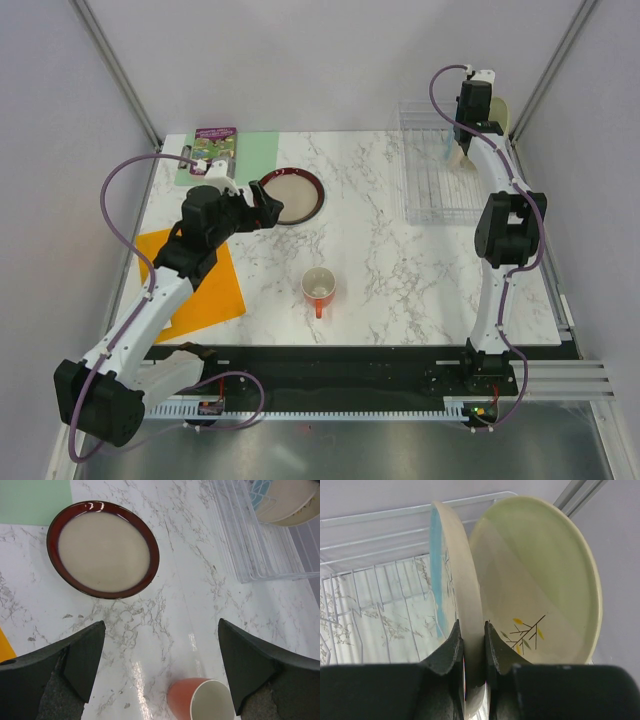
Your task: Unload the plates from the dish rack
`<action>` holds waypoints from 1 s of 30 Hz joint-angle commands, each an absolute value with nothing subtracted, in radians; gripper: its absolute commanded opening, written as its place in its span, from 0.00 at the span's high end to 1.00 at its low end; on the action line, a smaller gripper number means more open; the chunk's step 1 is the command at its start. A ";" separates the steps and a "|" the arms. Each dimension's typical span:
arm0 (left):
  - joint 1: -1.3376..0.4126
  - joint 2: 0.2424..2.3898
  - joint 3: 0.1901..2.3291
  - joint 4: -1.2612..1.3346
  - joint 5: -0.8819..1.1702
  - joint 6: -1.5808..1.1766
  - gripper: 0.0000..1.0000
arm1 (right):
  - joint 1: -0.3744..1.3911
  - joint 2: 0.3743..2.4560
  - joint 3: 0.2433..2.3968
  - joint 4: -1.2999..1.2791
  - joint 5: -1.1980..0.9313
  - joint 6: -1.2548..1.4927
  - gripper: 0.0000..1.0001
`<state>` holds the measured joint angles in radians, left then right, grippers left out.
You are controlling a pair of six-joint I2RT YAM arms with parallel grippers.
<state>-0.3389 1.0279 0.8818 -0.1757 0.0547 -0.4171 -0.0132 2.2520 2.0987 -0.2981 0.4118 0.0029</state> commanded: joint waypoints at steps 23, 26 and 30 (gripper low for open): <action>-0.342 0.989 0.828 -0.123 0.153 -0.428 0.00 | -0.008 1.820 1.991 -0.224 0.652 -0.075 1.00; -0.342 0.994 0.824 -0.120 0.164 -0.433 0.00 | 0.037 1.720 1.939 -0.268 0.592 -0.011 1.00; -0.342 0.989 0.807 -0.088 0.207 -0.459 0.00 | 0.101 1.602 1.856 -0.331 0.441 0.075 1.00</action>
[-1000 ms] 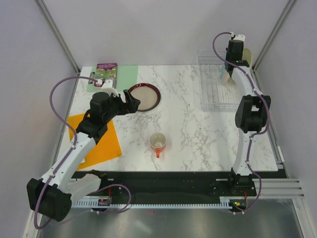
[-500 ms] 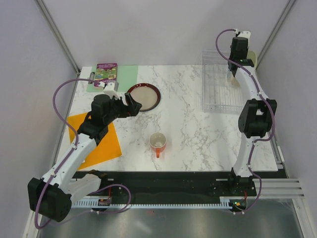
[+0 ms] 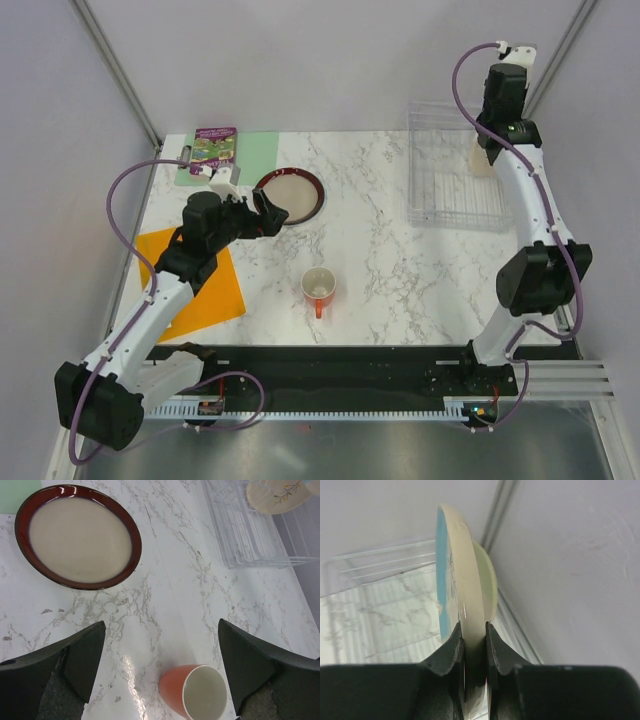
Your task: Unload the plates from the dish rack
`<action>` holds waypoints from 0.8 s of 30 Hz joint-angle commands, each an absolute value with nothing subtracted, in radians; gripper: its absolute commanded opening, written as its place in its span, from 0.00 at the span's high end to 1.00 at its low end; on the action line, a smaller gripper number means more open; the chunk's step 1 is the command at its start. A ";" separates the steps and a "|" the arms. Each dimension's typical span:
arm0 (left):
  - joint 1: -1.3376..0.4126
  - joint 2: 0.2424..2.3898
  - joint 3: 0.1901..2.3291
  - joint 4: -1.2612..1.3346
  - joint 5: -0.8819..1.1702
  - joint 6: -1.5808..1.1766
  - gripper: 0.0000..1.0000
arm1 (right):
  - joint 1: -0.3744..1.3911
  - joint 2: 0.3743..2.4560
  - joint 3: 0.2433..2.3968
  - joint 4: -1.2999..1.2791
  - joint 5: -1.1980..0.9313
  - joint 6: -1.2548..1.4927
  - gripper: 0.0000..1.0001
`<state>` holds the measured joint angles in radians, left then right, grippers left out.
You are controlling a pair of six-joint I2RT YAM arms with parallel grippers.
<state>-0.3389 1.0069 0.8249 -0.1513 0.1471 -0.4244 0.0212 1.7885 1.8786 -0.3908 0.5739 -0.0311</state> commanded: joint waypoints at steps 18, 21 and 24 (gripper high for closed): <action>-0.342 0.851 0.566 0.159 0.265 -0.571 0.00 | 0.209 1.115 1.192 -0.175 -0.311 0.561 1.00; -0.342 0.867 0.525 0.253 0.275 -0.597 0.00 | 0.225 1.083 1.116 -0.100 -0.368 0.646 1.00; -0.342 0.900 0.511 0.293 0.279 -0.606 0.00 | 0.259 1.060 1.066 -0.025 -0.397 0.713 1.00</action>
<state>-0.3389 0.8711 0.5270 0.1429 0.2470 -0.5541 0.2260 1.1458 1.0763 -0.3347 -0.2749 0.5449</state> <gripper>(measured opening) 0.995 0.208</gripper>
